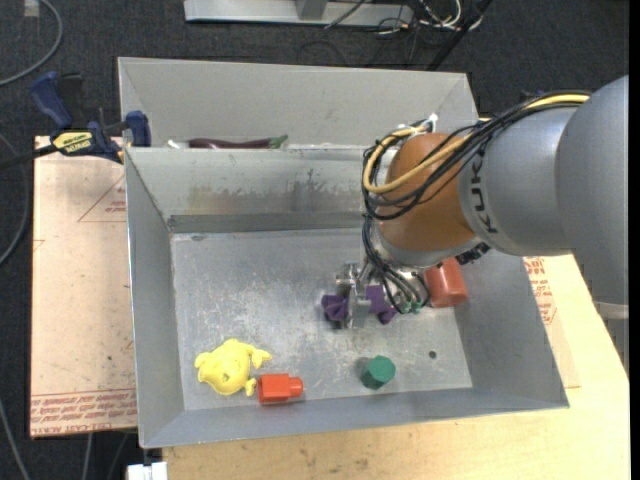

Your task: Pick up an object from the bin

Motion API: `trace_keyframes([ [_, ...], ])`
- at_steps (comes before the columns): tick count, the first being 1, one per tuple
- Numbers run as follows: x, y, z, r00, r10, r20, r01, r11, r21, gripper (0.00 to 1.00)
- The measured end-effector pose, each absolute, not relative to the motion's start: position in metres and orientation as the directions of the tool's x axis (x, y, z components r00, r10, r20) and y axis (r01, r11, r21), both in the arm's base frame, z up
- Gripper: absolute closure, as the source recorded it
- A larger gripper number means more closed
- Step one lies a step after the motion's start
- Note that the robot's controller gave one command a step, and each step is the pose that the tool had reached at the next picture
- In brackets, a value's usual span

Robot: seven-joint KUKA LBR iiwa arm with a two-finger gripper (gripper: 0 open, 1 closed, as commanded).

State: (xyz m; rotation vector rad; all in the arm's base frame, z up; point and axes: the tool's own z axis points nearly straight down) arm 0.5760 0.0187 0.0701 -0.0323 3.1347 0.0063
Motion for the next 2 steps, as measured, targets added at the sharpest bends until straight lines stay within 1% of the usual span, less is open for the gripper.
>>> trace_keyframes([
  [1, 0.5801, 0.0349, 0.1936, -1.0, -0.022, -0.011, -0.022, 1.0, 0.005, 1.0],
  [2, 0.5798, 0.0347, 0.1932, -1.0, -0.022, -0.01, -0.022, 1.0, 0.005, 1.0],
])
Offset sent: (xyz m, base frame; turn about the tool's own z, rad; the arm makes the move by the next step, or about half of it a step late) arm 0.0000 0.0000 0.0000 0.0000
